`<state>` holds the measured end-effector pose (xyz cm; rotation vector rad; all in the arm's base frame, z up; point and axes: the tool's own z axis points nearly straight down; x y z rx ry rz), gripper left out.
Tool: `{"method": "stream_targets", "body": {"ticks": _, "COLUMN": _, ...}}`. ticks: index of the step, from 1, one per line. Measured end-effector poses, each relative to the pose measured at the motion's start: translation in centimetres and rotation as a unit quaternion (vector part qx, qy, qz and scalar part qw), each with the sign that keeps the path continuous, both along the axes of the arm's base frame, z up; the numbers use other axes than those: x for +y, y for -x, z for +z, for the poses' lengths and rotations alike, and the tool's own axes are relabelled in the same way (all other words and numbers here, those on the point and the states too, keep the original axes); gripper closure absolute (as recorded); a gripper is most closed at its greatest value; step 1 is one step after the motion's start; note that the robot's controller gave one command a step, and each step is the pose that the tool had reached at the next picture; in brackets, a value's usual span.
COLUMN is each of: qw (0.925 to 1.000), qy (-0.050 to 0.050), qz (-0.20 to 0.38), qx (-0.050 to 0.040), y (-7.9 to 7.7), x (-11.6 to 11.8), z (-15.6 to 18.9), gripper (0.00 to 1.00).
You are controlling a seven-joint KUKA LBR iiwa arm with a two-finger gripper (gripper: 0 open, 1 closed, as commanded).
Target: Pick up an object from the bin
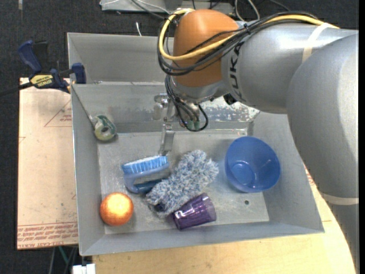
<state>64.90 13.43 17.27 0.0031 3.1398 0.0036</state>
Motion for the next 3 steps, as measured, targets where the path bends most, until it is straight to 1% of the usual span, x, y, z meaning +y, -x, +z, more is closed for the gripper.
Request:
{"method": "stream_targets", "body": {"ticks": 1, "qw": 1.0000, "qy": 0.000, "qz": 0.000, "qx": -0.0005, "y": 0.0, "x": 0.0, "z": 0.0, "gripper": 0.00}}
{"method": "stream_targets", "body": {"ticks": 2, "qw": 0.9997, "qy": 0.000, "qz": 0.023, "qx": 0.0022, "y": 3.6, "x": -1.8, "z": -4.7, "gripper": 0.00}}
{"method": "stream_targets", "body": {"ticks": 3, "qw": 0.9982, "qy": -0.002, "qz": 0.060, "qx": -0.0045, "y": 4.0, "x": 2.7, "z": -6.5, "gripper": 0.00}}
